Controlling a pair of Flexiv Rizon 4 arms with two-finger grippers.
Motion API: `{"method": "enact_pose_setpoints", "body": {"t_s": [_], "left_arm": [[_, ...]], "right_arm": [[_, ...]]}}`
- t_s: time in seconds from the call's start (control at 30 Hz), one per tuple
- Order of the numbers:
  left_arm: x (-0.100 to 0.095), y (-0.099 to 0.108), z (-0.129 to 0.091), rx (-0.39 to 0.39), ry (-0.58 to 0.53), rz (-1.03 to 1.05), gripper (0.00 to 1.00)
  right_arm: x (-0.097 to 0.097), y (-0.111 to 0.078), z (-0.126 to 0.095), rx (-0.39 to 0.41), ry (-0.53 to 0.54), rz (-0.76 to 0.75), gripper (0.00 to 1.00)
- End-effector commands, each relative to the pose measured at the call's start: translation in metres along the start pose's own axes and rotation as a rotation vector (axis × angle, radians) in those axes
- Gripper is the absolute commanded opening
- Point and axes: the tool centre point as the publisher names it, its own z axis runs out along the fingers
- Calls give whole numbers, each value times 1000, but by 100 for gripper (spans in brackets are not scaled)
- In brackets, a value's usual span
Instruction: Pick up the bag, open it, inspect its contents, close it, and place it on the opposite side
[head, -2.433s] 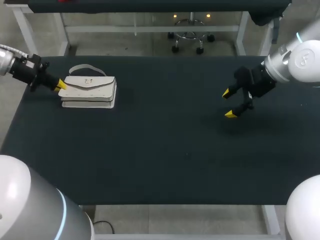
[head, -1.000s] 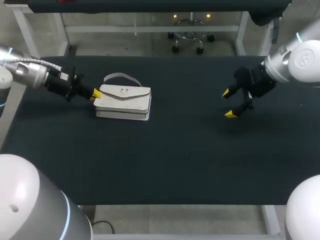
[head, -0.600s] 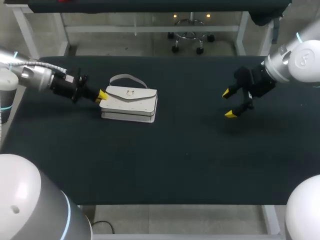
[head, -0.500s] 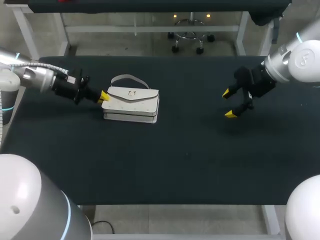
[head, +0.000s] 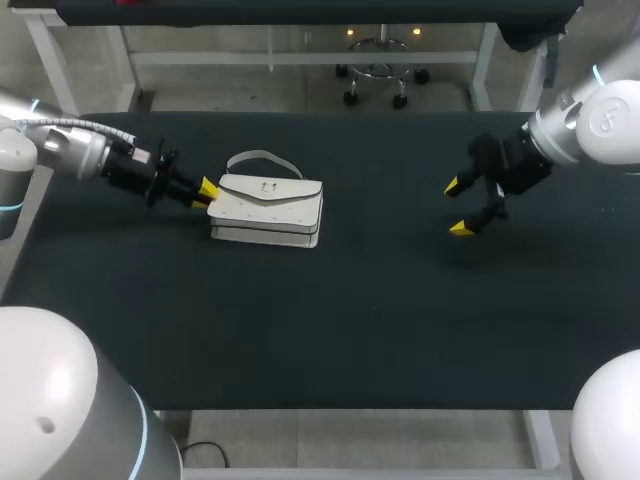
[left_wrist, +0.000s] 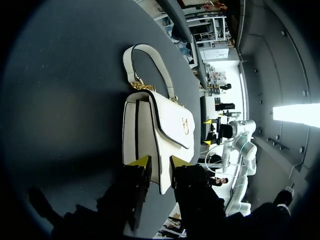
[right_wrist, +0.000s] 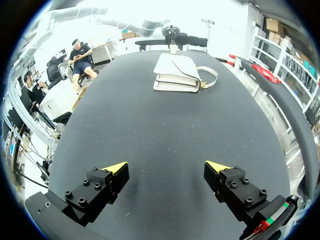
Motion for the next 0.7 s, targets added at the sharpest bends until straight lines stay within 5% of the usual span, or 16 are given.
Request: {"method": "enact_pose_setpoints", "body": {"t_s": [0.03,0.3,0.7], "left_arm": [[-4,-8,-4,-47,-2,-2,19],[-7,-16,3,-124,-55,-12,31],[-7,-18,9,-163,-46,-28,23]], "right_arm": [[0,0,0,-1,-1,-1,100],[0,0,0,-1,-1,-1,100],[0,0,0,-1,-1,-1,100]]}}
